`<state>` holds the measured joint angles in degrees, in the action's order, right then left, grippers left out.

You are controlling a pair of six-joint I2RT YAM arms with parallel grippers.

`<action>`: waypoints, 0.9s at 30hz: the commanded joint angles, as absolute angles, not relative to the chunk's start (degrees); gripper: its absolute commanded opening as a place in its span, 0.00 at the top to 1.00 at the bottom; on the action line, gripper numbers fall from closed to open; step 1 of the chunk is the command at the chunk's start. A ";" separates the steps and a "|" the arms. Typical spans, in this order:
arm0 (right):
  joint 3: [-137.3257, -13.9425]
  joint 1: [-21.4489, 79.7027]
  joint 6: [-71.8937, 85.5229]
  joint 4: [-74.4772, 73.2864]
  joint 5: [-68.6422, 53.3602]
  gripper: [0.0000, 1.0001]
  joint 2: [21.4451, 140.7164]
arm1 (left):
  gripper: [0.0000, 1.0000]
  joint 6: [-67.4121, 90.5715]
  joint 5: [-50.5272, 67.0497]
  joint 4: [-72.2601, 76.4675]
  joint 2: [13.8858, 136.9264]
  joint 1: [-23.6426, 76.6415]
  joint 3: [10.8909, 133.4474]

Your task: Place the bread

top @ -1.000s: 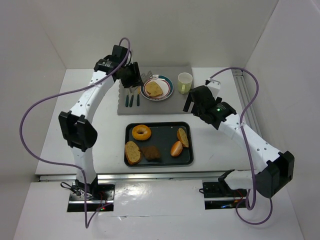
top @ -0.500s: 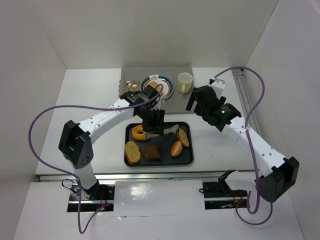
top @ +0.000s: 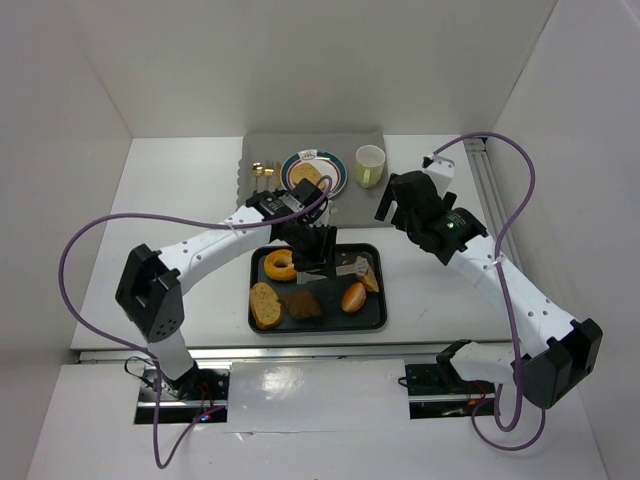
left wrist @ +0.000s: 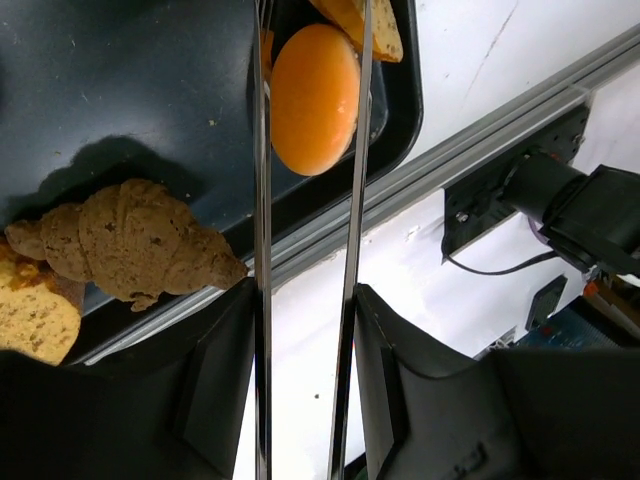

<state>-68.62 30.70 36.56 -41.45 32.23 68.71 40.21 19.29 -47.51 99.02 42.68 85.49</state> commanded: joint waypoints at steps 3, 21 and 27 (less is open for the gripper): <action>-69.52 30.32 36.74 -42.54 32.61 0.00 68.20 | 0.47 41.48 19.16 -46.39 95.88 42.54 87.70; -69.52 30.32 36.74 -42.54 32.08 0.00 68.20 | 1.00 37.10 18.11 -53.17 100.38 39.38 97.02; -69.52 30.32 36.74 -42.54 33.84 0.00 68.20 | 1.00 33.84 18.11 -55.90 98.44 32.02 99.58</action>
